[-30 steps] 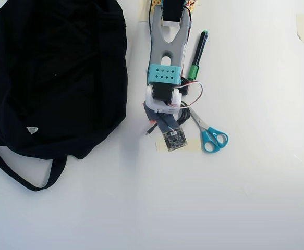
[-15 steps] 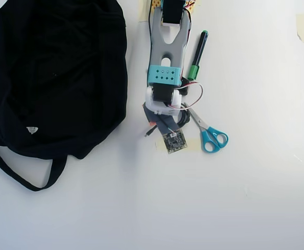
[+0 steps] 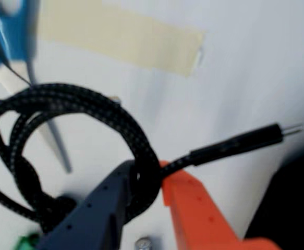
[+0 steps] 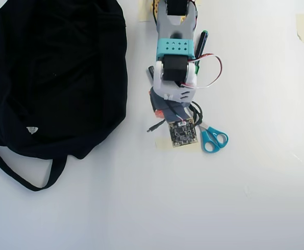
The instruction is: Put the cable into the black bag
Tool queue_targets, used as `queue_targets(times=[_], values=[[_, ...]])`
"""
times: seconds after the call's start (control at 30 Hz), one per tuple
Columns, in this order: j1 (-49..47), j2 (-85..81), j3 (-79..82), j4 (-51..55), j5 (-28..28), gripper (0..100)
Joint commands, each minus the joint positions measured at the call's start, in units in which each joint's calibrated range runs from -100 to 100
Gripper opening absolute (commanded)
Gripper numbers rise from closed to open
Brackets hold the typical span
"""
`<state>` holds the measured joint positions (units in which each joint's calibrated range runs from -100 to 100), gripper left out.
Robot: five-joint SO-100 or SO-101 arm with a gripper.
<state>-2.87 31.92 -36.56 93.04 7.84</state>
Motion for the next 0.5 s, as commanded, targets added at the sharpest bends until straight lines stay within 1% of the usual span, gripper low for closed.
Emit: queue_targets(times=[0.0,0.3,0.37,0.47], values=[[-1.25,-5.95,-2.35,0.67,-2.39,2],[-4.61,-9.93,1.52,-0.37,-7.42,2],[-4.91,-11.59,6.19,-3.47,-8.36,2],[-5.44,-15.99,18.41,-12.77,-8.52,2]])
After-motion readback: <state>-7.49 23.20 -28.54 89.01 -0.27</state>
